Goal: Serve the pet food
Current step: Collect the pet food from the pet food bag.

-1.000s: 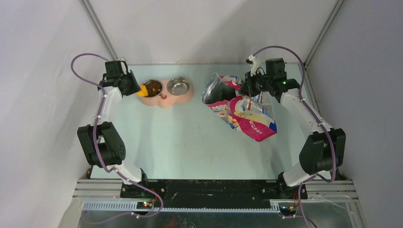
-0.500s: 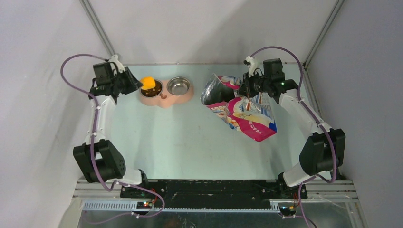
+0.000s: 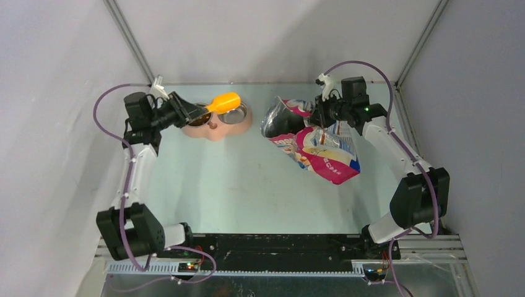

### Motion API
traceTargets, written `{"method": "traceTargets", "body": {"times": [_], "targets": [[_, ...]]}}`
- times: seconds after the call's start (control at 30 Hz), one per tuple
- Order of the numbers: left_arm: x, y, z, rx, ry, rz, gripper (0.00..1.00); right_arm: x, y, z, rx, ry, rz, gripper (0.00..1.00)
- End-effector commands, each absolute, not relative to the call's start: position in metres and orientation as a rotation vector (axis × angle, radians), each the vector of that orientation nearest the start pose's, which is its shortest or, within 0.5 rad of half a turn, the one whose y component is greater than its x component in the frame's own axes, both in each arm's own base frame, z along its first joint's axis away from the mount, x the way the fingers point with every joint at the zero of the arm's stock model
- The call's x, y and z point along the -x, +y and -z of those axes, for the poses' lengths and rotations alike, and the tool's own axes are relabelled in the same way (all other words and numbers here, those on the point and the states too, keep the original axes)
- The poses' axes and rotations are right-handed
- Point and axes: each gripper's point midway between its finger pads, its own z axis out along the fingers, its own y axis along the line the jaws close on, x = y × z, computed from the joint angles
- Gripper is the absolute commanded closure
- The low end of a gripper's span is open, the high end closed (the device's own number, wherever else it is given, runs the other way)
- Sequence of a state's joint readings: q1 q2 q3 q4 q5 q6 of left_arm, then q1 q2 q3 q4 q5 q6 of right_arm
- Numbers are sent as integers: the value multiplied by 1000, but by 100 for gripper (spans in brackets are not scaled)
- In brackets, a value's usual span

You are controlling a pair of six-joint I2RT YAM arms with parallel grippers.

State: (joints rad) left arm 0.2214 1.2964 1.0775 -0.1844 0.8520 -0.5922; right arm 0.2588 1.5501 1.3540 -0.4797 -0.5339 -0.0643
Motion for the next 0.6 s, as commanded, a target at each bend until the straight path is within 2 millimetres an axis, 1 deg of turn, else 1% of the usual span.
{"method": "traceTargets", "body": {"times": [0.0, 0.03, 0.07, 0.1, 0.13, 0.17, 0.2, 0.23, 0.27, 0.3, 0.33, 0.37, 0.43, 0.53, 0.57], "targets": [[-341, -118, -347, -18, 1816, 1169, 100, -374, 187, -208, 653, 2165, -669, 100], [-337, -124, -347, -26, 1829, 1175, 100, -374, 187, -208, 654, 2164, -668, 100], [-335, -136, -351, -64, 1829, 1178, 100, -374, 188, -208, 655, 2164, -667, 100], [-335, -139, -348, -55, 1849, 1170, 100, -373, 188, -208, 656, 2164, -668, 100], [-329, -155, -350, -115, 1851, 1180, 100, -373, 189, -208, 659, 2163, -668, 100], [-330, -159, -345, -130, 1869, 1159, 100, -373, 189, -209, 661, 2160, -665, 100], [-327, -171, -346, -169, 1876, 1161, 100, -372, 190, -209, 665, 2157, -665, 100], [-330, -173, -337, -178, 1903, 1128, 100, -372, 190, -210, 667, 2155, -662, 100], [-327, -181, -337, -212, 1908, 1128, 100, -372, 191, -209, 670, 2156, -662, 100], [-330, -184, -331, -221, 1934, 1104, 100, -372, 190, -209, 670, 2156, -657, 100], [-327, -192, -328, -247, 1948, 1107, 100, -371, 192, -210, 675, 2155, -656, 100], [-331, -194, -321, -256, 1971, 1082, 100, -372, 192, -209, 678, 2154, -651, 100], [-328, -207, -311, -306, 1998, 1072, 100, -371, 192, -210, 684, 2151, -646, 100], [-331, -216, -294, -336, 2049, 1039, 100, -371, 193, -210, 693, 2148, -640, 100], [-333, -219, -291, -354, 2051, 1005, 100, -370, 194, -209, 697, 2149, -639, 100]]}}
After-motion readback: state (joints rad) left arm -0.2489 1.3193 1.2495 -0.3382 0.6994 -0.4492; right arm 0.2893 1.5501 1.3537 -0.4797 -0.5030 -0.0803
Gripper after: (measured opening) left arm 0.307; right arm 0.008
